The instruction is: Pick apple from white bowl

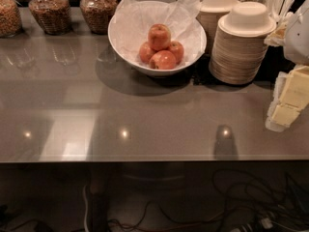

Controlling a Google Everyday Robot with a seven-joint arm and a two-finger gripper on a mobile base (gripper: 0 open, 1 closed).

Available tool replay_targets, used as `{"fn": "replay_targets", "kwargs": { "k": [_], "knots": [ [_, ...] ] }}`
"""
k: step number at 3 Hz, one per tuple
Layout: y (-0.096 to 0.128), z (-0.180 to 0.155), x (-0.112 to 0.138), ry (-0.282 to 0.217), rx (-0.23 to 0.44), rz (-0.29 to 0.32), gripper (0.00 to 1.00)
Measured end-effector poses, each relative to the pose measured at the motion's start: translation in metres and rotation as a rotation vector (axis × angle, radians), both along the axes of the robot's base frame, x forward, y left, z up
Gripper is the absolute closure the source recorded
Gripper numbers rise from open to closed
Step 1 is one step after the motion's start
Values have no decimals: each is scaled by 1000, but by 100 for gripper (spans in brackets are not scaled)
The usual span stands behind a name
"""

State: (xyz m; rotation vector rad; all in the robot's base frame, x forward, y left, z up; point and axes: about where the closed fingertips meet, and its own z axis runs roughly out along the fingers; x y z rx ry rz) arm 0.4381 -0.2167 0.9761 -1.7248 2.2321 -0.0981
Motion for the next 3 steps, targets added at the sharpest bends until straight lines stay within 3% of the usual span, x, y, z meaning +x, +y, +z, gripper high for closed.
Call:
{"fn": "replay_targets", "kwargs": {
  "k": [2,3],
  "knots": [
    [2,0,4,-16,32,-10,0],
    [9,-11,23,-67,126,-26,0]
  ]
}}
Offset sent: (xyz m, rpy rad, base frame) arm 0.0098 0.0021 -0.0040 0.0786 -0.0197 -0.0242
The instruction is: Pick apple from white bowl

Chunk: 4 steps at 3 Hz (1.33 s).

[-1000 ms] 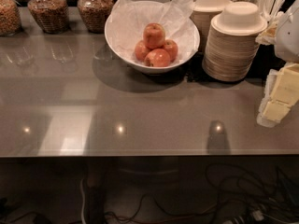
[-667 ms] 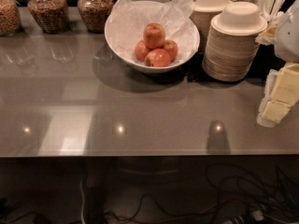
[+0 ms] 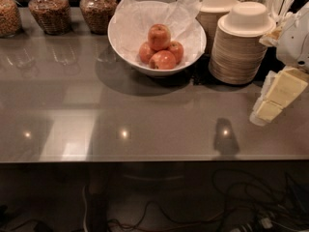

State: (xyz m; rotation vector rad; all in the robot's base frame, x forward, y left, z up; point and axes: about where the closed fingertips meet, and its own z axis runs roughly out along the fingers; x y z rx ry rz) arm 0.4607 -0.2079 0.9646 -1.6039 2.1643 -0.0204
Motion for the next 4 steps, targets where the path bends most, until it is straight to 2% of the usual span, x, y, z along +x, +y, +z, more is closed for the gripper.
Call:
{"fn": "replay_targets", "kwargs": {
  "k": [1,2,3,4],
  "knots": [
    [13,-6,41,-104,108,-30,0],
    [30,2,93,-224,176,-39,0],
    [53,12,145,-303,210,-28,0],
    [81,19,190,-340,224,-4,0]
  ]
}}
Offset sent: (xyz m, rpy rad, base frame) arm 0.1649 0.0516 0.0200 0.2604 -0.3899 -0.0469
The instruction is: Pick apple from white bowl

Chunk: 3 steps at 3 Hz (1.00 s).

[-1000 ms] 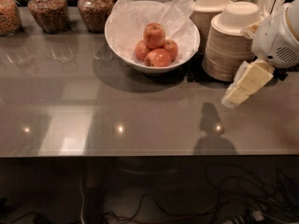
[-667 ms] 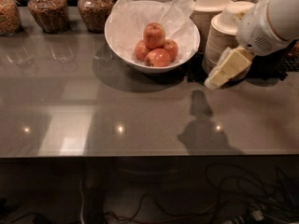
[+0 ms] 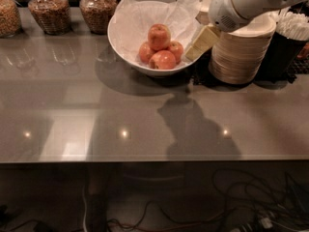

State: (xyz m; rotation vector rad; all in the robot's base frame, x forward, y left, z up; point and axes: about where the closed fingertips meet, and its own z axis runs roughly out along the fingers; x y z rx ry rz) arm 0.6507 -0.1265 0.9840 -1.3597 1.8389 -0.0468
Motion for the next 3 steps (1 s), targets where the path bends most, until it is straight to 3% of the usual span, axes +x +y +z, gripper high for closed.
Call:
{"fn": "replay_targets", "kwargs": {
  "k": [1,3],
  "knots": [
    [28,-2,39,5,18,17,0],
    [69,-27,87,100,94,29,0]
  ]
}}
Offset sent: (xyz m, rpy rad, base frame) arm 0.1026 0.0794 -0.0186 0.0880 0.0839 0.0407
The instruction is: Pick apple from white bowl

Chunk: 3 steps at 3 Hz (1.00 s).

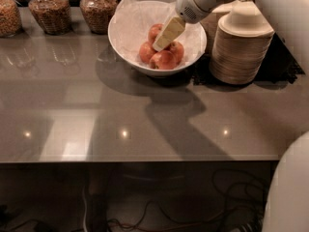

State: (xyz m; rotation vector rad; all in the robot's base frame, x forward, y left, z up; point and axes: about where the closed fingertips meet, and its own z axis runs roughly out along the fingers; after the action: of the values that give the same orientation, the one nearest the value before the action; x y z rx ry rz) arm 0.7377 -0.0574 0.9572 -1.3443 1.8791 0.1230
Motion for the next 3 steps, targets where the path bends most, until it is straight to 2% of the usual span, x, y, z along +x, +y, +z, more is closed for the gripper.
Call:
{"fn": "replay_targets", "kwargs": {
  "k": [2,3],
  "knots": [
    [13,-37,13,116,65,-18,0],
    [15,-48,14,153,78,-24,5]
  ]
}}
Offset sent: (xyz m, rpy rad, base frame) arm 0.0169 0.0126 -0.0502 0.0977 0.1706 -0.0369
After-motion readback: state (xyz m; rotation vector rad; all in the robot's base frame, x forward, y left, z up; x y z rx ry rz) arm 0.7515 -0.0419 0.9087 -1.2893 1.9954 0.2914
